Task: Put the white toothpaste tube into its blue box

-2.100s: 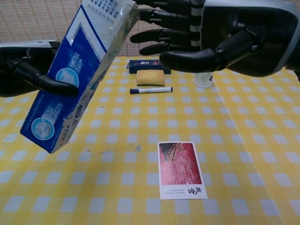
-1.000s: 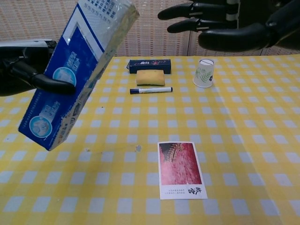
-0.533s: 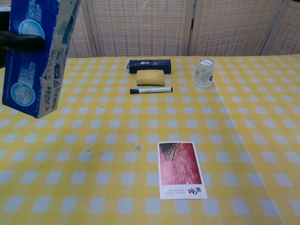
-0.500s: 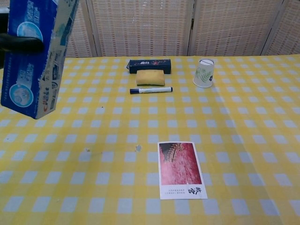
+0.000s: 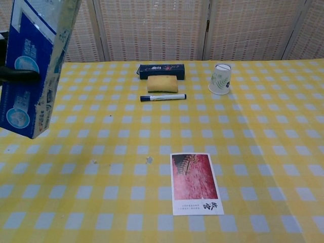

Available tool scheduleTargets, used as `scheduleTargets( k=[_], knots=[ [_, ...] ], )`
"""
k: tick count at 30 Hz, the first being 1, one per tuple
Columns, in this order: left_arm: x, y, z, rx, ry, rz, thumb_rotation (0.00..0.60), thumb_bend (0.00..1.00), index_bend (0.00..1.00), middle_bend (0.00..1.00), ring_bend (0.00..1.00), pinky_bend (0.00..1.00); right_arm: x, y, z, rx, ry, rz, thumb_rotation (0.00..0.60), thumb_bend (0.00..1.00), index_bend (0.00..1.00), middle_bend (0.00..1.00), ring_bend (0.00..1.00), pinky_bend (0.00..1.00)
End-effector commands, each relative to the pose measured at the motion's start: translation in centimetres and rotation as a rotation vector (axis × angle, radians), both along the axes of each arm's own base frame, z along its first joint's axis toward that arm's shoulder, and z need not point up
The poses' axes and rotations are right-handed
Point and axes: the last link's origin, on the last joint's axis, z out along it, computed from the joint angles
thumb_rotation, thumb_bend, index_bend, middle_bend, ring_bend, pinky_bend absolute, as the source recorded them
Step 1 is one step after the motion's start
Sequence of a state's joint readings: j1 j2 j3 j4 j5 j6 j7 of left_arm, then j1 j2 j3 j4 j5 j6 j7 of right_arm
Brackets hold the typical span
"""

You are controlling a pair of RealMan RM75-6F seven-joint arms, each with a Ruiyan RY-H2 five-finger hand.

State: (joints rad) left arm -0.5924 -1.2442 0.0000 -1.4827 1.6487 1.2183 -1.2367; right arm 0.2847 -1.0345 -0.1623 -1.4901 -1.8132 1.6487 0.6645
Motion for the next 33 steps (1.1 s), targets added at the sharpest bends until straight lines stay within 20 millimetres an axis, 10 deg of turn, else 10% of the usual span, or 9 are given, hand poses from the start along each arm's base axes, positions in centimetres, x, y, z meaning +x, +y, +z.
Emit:
scheduleTargets(
  k=[1, 15, 28, 33],
  knots=[
    [-1.8, 0.0, -0.8, 0.046, 0.143, 0.003, 0.600, 0.20, 0.65, 0.65, 0.59, 0.54, -1.8, 1.1, -0.5, -0.060, 0.100, -0.047, 0.600, 0.37, 0.00, 0.00, 0.00, 0.00],
    [-6.0, -0.5, -4.1, 0.271, 0.672, -0.102, 0.600, 0.20, 0.65, 0.65, 0.59, 0.54, -3.5, 1.9, -1.9, -0.063, 0.173, -0.095, 0.600, 0.37, 0.00, 0.00, 0.00, 0.00],
    [-7.4, -1.4, -7.5, 0.293, 0.818, -0.161, 0.600, 0.20, 0.64, 0.65, 0.58, 0.53, -5.6, 2.3, -0.8, -0.241, 0.435, -0.274, 0.600, 0.37, 0.00, 0.00, 0.00, 0.00],
    [-7.6, -1.9, -8.3, 0.234, 0.811, -0.144, 0.600, 0.20, 0.51, 0.57, 0.42, 0.37, -5.3, 2.2, -1.4, -0.195, 0.445, -0.289, 0.600, 0.37, 0.00, 0.00, 0.00, 0.00]
  ],
)
